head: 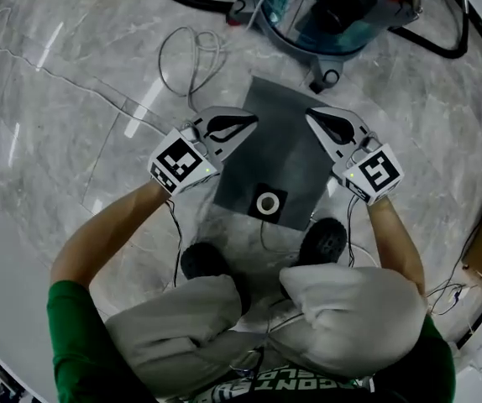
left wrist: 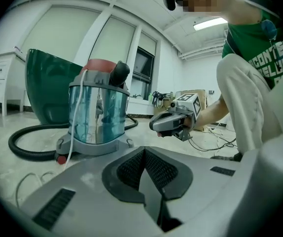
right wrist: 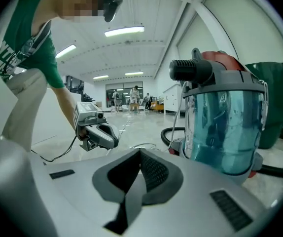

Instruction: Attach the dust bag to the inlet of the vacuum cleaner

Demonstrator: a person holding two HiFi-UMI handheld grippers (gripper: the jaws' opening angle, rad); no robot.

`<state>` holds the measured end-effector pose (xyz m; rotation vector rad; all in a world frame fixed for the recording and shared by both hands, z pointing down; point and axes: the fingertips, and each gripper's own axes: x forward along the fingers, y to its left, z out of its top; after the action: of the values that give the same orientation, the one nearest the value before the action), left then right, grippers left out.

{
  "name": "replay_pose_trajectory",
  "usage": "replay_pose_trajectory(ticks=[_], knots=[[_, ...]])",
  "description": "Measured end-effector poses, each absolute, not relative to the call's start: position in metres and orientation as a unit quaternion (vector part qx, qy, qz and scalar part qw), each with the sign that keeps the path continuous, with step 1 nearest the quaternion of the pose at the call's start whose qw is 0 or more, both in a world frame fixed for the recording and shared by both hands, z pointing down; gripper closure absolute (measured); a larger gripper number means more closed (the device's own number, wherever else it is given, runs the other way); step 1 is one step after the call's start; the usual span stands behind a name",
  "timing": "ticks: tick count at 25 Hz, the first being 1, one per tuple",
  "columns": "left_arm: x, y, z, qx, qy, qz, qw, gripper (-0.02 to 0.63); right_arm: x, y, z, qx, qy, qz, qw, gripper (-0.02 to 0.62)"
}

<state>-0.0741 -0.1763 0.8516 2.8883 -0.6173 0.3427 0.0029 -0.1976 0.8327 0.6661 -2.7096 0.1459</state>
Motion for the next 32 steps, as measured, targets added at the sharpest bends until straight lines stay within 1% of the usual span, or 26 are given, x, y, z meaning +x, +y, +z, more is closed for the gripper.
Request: replay_pose_trajectory(ticks=[9,16,26,32], knots=[[-0.091,-0.138,0.886,0.964,-0.193,0.159,0.092,0.601,-0.001,-0.148,0.866,0.215,-0.954,0.069,0.198,0.588],[-0.067,-0.091,0.906,0.970,-0.134,0.180,0.094,0.601,-0.007,-0.097,0.893,0.181,-0.954,0.083,0.223,0.588],[-0.046,-0.008,0.956,0.961,-0.048,0.233,0.138,0.601,-0.009,-0.016,0.941,0.088,-0.952,0.101,0.276,0.588],[-0.044,0.025,0.977,0.955,-0.004,0.267,0.129,0.601,-0.011,0.011,0.964,0.054,-0.947,0.097,0.301,0.586]])
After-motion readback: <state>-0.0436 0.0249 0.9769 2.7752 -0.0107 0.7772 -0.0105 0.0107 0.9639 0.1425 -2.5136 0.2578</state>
